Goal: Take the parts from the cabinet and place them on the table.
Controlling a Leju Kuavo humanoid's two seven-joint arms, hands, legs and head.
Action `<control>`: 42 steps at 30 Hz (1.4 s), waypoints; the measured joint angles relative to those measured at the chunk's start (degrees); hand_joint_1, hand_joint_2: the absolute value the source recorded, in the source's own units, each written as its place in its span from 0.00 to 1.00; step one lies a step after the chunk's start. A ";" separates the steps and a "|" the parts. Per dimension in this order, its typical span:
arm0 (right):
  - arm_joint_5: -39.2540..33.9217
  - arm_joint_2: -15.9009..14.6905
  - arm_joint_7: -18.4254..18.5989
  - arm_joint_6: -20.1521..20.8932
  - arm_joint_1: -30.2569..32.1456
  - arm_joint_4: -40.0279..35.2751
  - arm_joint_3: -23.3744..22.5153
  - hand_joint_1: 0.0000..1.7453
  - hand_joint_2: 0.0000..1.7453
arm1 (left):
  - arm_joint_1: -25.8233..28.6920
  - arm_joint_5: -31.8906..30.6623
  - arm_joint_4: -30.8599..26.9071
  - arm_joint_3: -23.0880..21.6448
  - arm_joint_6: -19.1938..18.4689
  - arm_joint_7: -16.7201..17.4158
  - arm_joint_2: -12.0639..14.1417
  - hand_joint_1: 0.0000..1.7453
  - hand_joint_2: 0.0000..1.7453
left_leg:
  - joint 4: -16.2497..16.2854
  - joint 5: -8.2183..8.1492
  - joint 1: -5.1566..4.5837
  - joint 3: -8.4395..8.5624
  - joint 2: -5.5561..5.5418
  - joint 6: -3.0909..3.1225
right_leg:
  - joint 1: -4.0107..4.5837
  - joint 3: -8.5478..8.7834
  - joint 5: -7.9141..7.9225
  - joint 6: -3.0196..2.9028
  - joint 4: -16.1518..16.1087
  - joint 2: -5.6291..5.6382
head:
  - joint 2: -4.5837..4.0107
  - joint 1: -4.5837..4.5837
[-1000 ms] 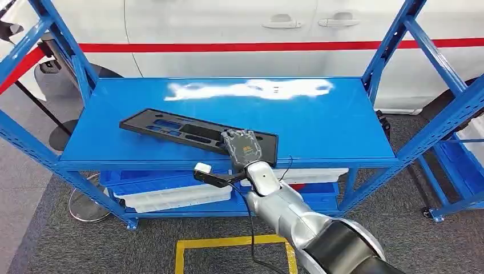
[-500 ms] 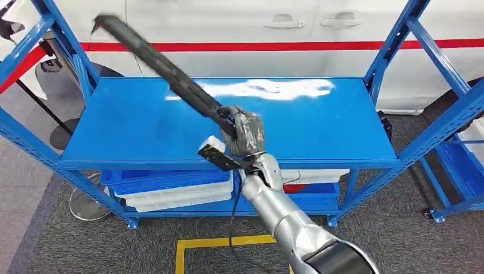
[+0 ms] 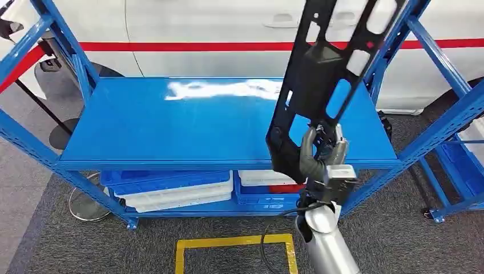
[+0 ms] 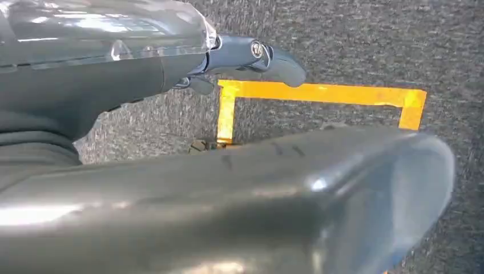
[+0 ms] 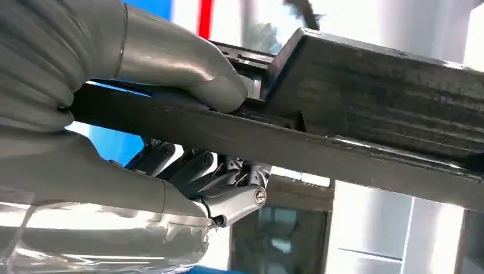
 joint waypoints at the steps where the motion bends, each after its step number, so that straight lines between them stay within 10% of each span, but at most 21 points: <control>1: -2.90 -0.61 -0.97 2.12 0.77 -1.69 0.00 1.00 1.00 | -0.01 0.00 0.00 0.00 -0.09 -0.11 0.07 0.00 0.00 | -0.01 0.00 0.00 0.02 0.03 0.00 | 0.00 0.00 0.00 0.00 0.00 0.05 | 0.00 0.00; 5: -6.92 -3.47 -4.68 12.22 8.57 -11.15 -0.72 1.00 1.00 | -0.13 -0.46 0.00 -0.28 -0.74 -0.09 0.66 0.00 0.00 | 0.12 -0.11 -0.22 -0.04 -0.06 0.16 | -0.24 0.16 -0.03 0.11 -0.09 -0.17 | 0.00 0.00; 13: -5.95 -3.82 -5.33 18.87 15.96 -21.89 -3.02 1.00 1.00 | -0.09 0.20 0.00 -0.83 -0.59 0.54 1.05 0.00 0.00 | -0.75 0.47 0.01 0.71 0.10 1.30 | -0.30 0.53 0.05 0.97 -0.25 -0.04 | 0.00 0.00; 18: -4.69 -4.13 -5.31 20.90 18.21 -24.27 -3.50 1.00 1.00 | -0.20 1.09 0.00 -0.85 -0.72 1.01 1.05 0.00 0.00 | -0.97 1.20 0.14 0.52 0.54 1.81 | -0.75 -5.93 -9.74 1.57 16.32 -0.20 | 0.00 0.00; 20: -4.84 -4.30 -5.31 22.05 18.78 -24.34 -3.50 1.00 1.00 | -0.07 1.73 0.00 -0.83 -0.63 1.03 1.07 0.00 0.00 | -0.68 1.20 0.18 0.31 0.52 1.73 | -0.92 -4.80 -8.10 1.60 15.24 -0.24 | 0.00 0.00; 23: -5.19 -4.41 -5.31 23.64 19.16 -25.00 -3.50 1.00 1.00 | -0.10 2.38 0.00 -0.79 -0.26 1.51 1.07 0.00 0.00 | 0.02 0.77 0.22 0.20 0.31 1.07 | -1.13 3.11 -3.04 1.19 1.07 -0.23 | 0.00 0.00; 28: -4.93 -4.50 -5.31 24.21 19.88 -25.28 -3.52 1.00 1.00 | -0.04 2.84 0.02 -0.31 -0.13 1.92 1.22 0.00 0.00 | 0.31 1.01 -0.07 -0.36 0.17 -0.75 | -0.78 2.84 -2.44 -0.59 0.27 -0.23 | 0.00 0.00; 31: -4.75 -4.50 -5.31 24.21 19.90 -25.39 -3.52 1.00 1.00 | -0.09 3.17 0.09 0.09 0.09 2.12 1.33 0.00 0.00 | 7.69 -5.52 0.43 -3.08 0.31 -1.60 | -0.92 2.12 -1.55 -1.76 -0.09 -0.66 | 0.00 -0.02; 34: -4.60 -4.50 -5.31 24.47 20.06 -25.39 -3.52 1.00 1.00 | -0.04 3.41 0.09 0.20 0.22 2.38 1.38 0.00 0.00 | 17.57 -9.94 0.75 -6.19 0.31 -2.17 | -0.78 0.50 -0.41 -1.68 0.05 -0.78 | 0.00 -0.02; 38: -5.47 -4.50 -5.31 25.26 20.23 -25.41 -3.52 1.00 1.00 | -0.22 3.58 0.09 0.42 0.33 2.41 1.49 0.00 0.00 | 0.36 -3.16 1.05 4.68 -0.20 -1.88 | -0.81 -1.05 1.14 -0.87 0.37 -0.48 | 0.00 -0.02; 39: -5.91 -4.50 -5.33 25.61 20.38 -25.43 -3.56 1.00 1.00 | -0.37 3.61 0.09 0.46 0.33 2.47 1.53 0.00 0.00 | -0.93 -3.76 0.50 5.24 -1.60 -1.47 | -0.62 -1.12 1.58 -0.25 0.20 -0.37 | 0.02 -0.02; 42: -7.27 -4.43 -5.31 27.67 20.50 -25.43 -3.83 1.00 1.00 | -0.18 3.82 0.09 0.55 0.35 2.49 1.53 0.00 0.00 | -0.96 -2.35 -0.01 4.50 -0.74 -0.27 | -0.73 -1.07 2.99 0.82 -0.44 -0.05 | 0.00 -0.02</control>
